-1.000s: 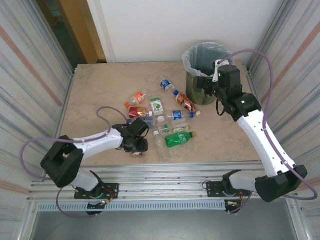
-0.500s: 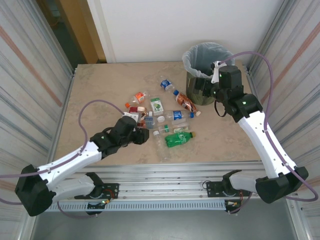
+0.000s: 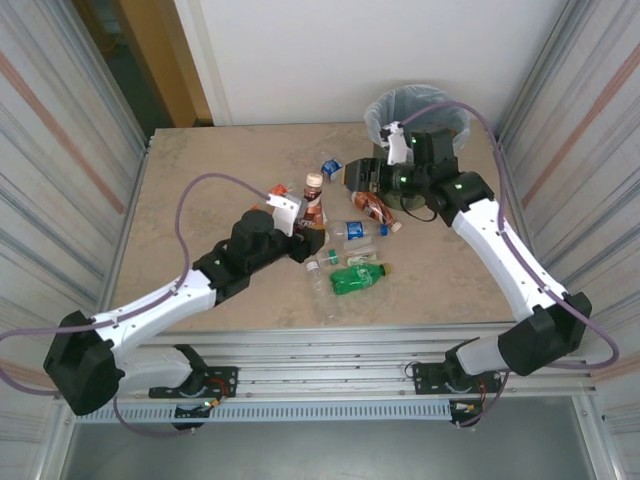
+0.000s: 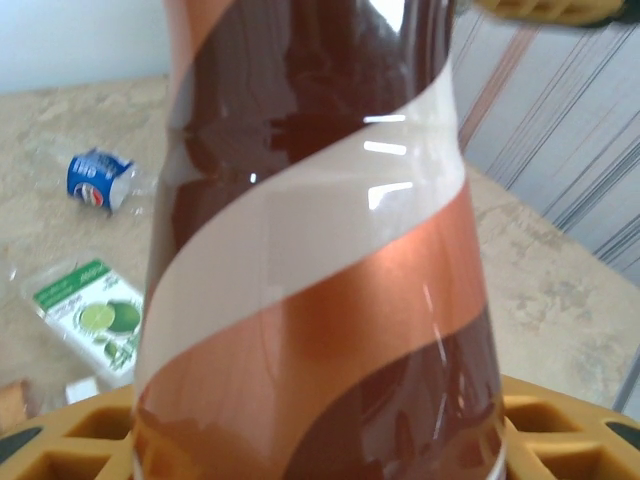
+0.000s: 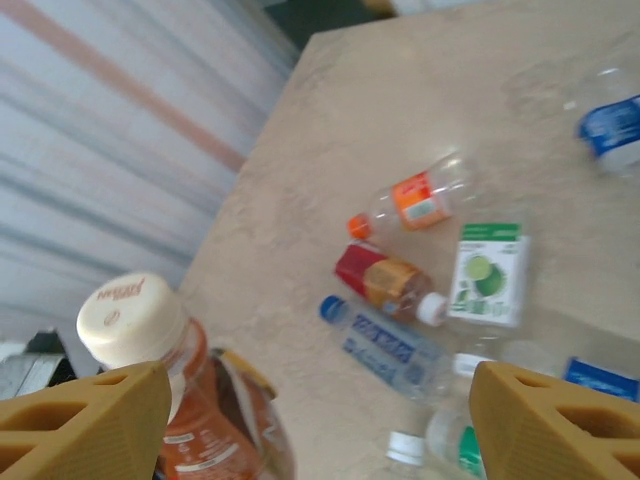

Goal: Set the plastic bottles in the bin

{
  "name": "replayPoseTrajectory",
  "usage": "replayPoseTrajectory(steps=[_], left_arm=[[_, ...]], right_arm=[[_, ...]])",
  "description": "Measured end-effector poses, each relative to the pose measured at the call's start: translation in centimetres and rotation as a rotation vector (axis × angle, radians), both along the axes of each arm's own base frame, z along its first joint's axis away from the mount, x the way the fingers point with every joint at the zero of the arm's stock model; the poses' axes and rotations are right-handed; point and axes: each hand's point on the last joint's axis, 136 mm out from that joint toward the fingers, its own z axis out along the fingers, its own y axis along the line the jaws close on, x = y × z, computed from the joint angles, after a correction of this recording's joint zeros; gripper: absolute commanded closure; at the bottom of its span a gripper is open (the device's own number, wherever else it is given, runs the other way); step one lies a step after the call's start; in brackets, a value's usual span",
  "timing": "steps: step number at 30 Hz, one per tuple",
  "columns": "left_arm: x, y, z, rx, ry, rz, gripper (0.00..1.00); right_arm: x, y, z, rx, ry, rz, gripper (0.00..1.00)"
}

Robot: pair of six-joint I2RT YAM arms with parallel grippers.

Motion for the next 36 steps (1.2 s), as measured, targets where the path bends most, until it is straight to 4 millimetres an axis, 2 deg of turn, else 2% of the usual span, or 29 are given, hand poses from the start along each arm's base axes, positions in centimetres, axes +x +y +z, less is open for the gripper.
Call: replayPoseTrajectory(steps=[8, 13, 24, 26, 31, 33, 36], left_arm=[[0.4, -1.5, 1.4, -0.058, -0.026, -0.081, 0.51], [0.5, -1.5, 1.8, -0.092, -0.017, -0.108, 0.51], [-0.4, -2.3, 2.6, -0.129, -0.019, -0.185, 0.51], [-0.5, -2.4, 2.5, -0.131, -0.015, -0.196, 0.51], [-0.7, -2.6, 2.3, -0.131, -0.001, -0.212, 0.5], [-0.7, -2.6, 2.3, -0.134, 0.005, -0.214, 0.42], [-0.7, -2.6, 2.3, -0.136, 0.008, -0.214, 0.12]], right_arm=[[-2.0, 3.9, 1.1, 0.049, -0.013, 0.149, 0.26], [-2.6, 4.8, 1.6, 0.053, -0.032, 0.19, 0.27], [-2.7, 6.5, 0.6, -0.004, -0.043, 0.235, 0.36], [-2.7, 6.8, 0.5, -0.02, -0.054, 0.238, 0.42], [-2.7, 6.8, 0.2, -0.051, -0.071, 0.239, 0.68], [-2.6, 6.8, 0.1, -0.059, -0.074, 0.235, 0.72], [-2.6, 6.6, 0.1, -0.068, -0.072, 0.228, 0.74]])
